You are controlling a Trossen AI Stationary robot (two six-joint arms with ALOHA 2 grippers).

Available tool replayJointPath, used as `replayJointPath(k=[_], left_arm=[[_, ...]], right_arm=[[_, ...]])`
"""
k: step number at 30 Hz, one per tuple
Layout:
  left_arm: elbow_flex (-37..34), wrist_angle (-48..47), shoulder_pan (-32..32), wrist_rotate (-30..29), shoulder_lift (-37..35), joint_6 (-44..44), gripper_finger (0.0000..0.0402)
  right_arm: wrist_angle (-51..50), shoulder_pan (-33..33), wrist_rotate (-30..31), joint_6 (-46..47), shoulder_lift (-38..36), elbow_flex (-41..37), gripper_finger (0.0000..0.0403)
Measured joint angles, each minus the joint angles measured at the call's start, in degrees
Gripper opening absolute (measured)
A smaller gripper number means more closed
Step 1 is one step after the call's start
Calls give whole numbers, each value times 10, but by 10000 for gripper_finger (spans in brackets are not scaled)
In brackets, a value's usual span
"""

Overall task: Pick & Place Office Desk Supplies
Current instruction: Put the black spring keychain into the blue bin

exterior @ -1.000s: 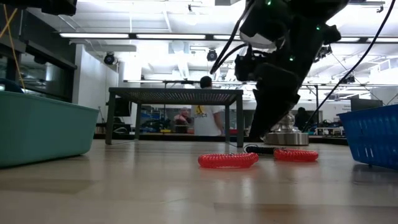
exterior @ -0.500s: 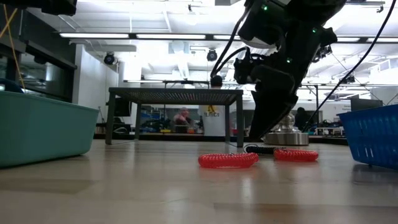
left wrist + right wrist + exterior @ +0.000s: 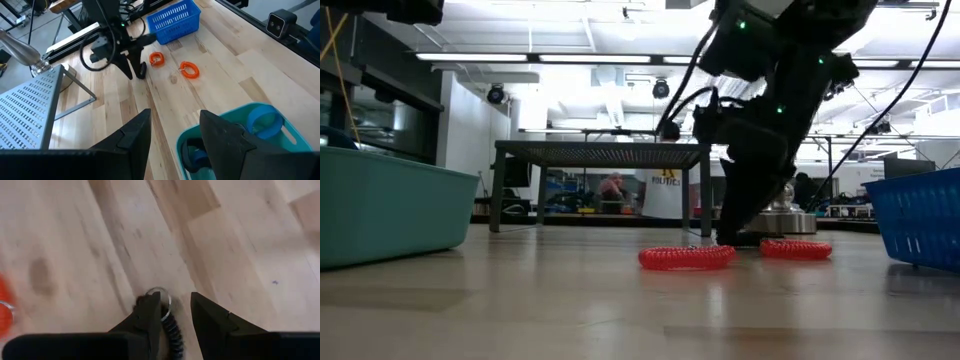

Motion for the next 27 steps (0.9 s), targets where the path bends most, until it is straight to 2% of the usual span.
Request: replayJointPath(k=[15,27], left_arm=[[0,11,0,0,0,0,161],[0,11,0,0,0,0,161]], right_arm=[[13,-1,-27,22,17,0,94],[10,-1,-30,16,17,0,66]])
